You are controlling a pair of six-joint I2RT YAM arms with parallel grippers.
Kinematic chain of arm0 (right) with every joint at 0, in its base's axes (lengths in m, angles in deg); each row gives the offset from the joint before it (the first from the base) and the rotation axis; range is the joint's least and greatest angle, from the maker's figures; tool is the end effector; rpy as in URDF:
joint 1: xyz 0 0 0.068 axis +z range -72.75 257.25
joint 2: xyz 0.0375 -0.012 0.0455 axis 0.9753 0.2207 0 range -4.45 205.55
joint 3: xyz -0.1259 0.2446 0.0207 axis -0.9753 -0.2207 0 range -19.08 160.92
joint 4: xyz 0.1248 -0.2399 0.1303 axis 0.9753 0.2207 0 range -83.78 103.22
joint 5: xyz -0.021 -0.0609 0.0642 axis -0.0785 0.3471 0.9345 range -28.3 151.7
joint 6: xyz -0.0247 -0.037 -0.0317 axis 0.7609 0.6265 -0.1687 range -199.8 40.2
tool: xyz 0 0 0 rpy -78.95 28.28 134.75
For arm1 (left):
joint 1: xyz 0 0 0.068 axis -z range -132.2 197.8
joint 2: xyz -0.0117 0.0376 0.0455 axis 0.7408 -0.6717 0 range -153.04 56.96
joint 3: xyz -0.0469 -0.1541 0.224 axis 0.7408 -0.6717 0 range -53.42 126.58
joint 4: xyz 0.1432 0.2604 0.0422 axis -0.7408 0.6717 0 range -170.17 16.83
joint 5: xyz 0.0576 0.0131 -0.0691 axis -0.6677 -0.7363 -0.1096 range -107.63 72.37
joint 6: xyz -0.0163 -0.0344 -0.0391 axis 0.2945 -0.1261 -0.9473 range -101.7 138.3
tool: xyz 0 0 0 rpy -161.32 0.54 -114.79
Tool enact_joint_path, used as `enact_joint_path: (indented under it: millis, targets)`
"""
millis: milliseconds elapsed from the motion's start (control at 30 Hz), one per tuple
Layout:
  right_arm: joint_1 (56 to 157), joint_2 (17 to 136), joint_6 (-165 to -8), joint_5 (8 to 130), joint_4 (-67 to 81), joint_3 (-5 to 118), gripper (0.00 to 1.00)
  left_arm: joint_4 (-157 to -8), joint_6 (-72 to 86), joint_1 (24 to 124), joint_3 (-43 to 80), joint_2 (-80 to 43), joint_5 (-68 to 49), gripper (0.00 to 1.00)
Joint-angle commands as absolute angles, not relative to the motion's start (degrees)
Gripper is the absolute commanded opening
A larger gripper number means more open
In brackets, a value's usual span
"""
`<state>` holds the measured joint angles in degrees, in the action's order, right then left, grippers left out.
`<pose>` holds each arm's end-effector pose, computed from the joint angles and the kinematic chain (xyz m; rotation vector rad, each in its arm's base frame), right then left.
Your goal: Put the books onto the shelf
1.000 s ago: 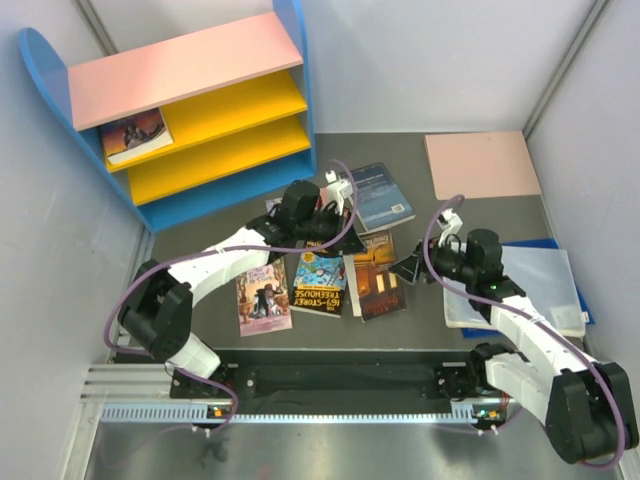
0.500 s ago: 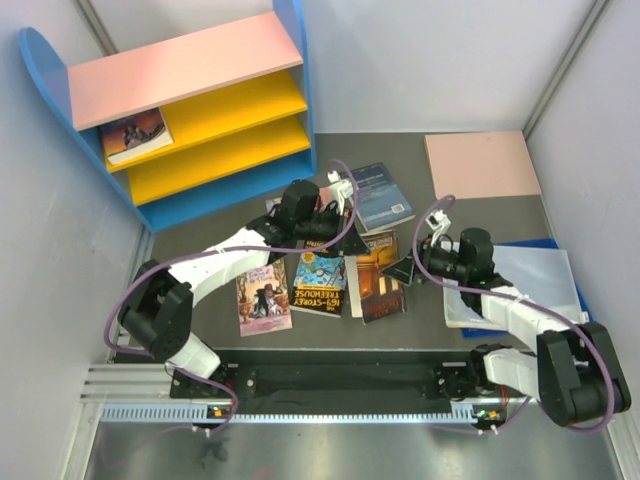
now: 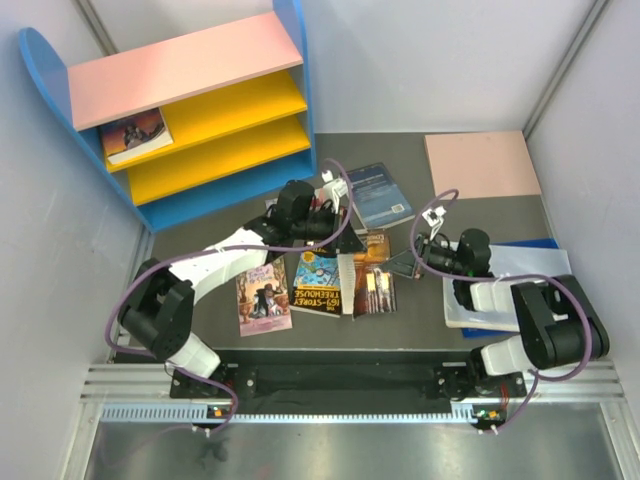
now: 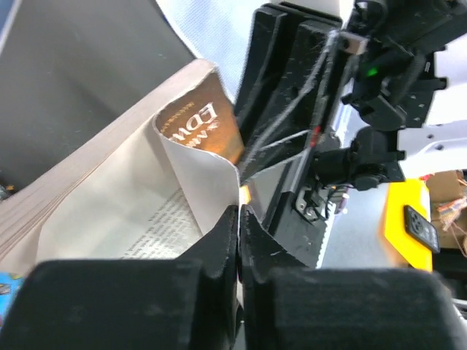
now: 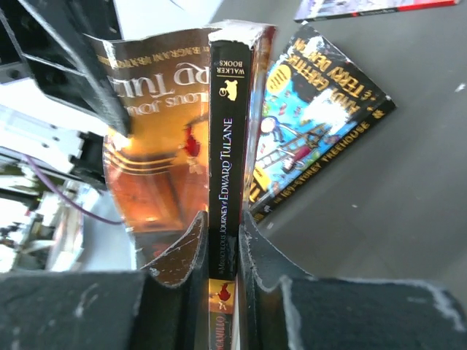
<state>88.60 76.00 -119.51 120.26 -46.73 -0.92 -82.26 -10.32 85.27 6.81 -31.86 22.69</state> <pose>0.2425 0.0805 0.1366 -0.3734 1.8721 1.5024 0.2917 -0.2532 0.2510 0.6587 2.1242 -1.3992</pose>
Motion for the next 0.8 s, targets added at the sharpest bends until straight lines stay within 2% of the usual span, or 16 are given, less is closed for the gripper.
enact_joint_path:
  millis: [0,33,67,133,167,300,533,767]
  targets:
    - [89.2,75.2,-127.1,125.9,-61.6,4.0,0.00,-79.8,-6.9,84.9,9.7,-33.5,17.5,0.19]
    - [89.2,74.6,-126.4,125.4,-60.2,4.6,0.00,-77.0,-5.9,84.8,10.4,-33.2,14.2,0.31]
    - [89.1,73.0,-123.9,124.1,-55.0,6.0,0.00,-75.3,-5.2,84.6,11.6,-32.6,12.4,0.56]
    - [89.1,71.1,-118.5,122.5,-45.9,8.8,0.00,-72.1,-3.6,83.9,12.1,-31.6,8.3,0.71]
    - [89.4,69.0,-113.0,120.3,-36.7,11.7,0.00,-71.5,-3.5,83.6,12.1,-30.2,4.5,0.81]
    - [89.5,66.9,-105.6,116.3,-22.7,18.9,0.00,-71.4,-4.3,80.8,9.6,-26.2,-0.9,0.99]
    - [89.6,69.6,-105.7,117.6,-17.6,29.0,0.00,-82.3,-8.5,80.1,-2.3,-15.3,-3.8,0.99]
    - [89.6,72.7,-108.5,120.4,-17.3,35.3,0.00,-104.8,-16.0,80.1,-14.3,-10.5,6.7,0.99]
